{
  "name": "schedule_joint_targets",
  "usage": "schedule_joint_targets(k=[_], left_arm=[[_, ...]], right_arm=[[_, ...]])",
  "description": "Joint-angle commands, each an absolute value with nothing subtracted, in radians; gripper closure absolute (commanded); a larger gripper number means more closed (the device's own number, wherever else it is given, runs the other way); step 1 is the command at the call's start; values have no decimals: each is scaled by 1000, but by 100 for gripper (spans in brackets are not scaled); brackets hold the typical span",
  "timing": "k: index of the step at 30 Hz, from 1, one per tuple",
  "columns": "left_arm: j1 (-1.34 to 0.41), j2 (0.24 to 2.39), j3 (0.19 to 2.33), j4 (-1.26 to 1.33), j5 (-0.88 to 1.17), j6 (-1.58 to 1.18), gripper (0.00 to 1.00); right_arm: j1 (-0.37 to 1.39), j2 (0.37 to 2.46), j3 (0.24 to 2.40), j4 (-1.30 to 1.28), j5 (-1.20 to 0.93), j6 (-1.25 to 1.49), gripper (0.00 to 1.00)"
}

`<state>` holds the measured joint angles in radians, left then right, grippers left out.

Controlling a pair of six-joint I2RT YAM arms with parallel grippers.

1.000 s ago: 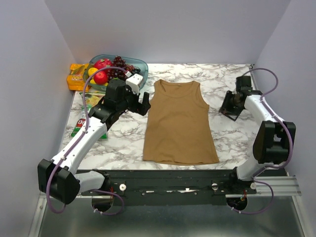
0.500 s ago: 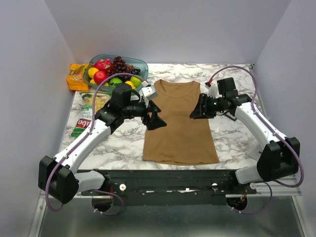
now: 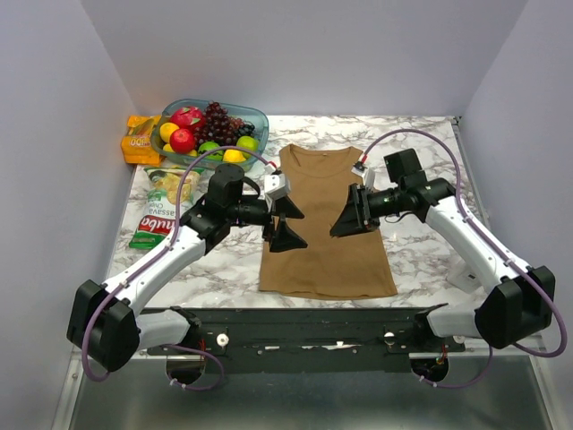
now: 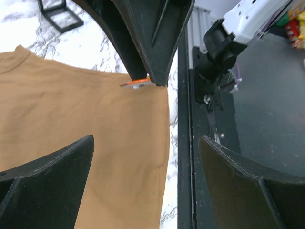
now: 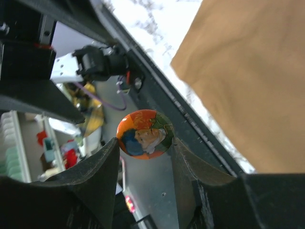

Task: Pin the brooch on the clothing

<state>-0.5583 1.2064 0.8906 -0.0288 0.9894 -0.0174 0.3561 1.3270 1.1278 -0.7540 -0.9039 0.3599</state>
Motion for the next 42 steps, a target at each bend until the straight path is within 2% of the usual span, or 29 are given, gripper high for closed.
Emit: schedule_joint_targets(k=[1,8,14,17,31,36,39,42], left_arm=[[-561,1155,836,184,1063,-136,1],[-575,1155,784,429,1088,-287,1],[-577,1245,761,785,1143,-561,3],[-586,1287,758,879,1164,-649,4],[-655,1348,775,856,1241,-660,8],[-681,1348,796,710,1256,-569,10],[-683,1347,804,678,1255,-546,11],[-683,1353,805,676,1259,-546,18]], right_arm=[[373,1287,1129,-818,-1038,382,56],[396,1275,1124,-828,-1109,406,56],[429,1298,1123,-825,-1152,413,56],[433,1305,1132,-821,-1167,419,56],[442,1316,1135,-816,-1247,420,56],[442,1307,1138,-792,-1273,437,56],[440,1310,1138,-788,-1279,439,56],[442,1313,1134,-782,-1279,443,56]])
